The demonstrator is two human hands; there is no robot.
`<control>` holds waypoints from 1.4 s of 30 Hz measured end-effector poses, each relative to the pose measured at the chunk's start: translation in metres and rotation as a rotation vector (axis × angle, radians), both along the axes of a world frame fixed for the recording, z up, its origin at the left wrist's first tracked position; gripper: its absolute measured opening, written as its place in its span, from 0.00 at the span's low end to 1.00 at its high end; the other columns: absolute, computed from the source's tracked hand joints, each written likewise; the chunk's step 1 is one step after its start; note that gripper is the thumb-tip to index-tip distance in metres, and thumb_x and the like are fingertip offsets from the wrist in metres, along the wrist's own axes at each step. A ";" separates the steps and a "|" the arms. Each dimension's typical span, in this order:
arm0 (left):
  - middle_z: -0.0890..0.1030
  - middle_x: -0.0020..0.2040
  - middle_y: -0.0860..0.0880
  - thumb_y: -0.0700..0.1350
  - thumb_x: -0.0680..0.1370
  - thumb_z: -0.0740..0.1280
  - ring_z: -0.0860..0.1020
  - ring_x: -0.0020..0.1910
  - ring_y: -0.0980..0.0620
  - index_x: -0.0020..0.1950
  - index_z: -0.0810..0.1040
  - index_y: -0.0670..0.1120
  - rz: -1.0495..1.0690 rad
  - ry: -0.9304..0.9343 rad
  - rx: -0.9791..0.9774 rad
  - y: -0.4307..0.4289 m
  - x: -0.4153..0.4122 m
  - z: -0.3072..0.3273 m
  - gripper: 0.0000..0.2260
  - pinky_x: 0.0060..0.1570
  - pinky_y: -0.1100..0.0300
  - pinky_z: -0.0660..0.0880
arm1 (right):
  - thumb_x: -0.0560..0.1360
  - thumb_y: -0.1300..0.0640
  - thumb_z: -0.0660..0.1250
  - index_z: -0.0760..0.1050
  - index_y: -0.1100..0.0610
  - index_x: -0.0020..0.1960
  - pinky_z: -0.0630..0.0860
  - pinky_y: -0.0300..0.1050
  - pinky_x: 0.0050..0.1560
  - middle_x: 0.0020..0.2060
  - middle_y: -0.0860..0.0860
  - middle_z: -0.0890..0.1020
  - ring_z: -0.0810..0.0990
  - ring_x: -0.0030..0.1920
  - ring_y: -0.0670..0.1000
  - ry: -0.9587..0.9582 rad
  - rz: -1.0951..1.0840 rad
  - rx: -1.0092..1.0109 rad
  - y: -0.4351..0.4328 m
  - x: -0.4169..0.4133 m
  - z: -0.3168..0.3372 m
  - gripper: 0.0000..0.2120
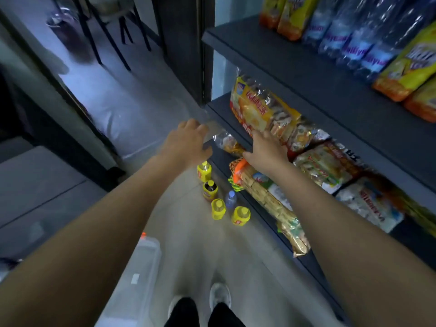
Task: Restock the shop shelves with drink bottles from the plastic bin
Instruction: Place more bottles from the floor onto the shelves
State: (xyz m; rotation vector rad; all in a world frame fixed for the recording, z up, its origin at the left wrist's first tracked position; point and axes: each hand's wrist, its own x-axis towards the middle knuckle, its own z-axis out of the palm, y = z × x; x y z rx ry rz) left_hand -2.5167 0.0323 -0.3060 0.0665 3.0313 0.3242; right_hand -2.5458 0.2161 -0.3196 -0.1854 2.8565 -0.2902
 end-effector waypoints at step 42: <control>0.71 0.61 0.39 0.48 0.74 0.66 0.68 0.62 0.38 0.65 0.72 0.42 -0.210 0.151 0.097 0.050 -0.032 -0.593 0.20 0.57 0.46 0.68 | 0.74 0.50 0.67 0.63 0.52 0.71 0.66 0.57 0.64 0.67 0.55 0.67 0.64 0.69 0.58 0.079 -0.342 -0.203 0.077 -0.001 -0.610 0.28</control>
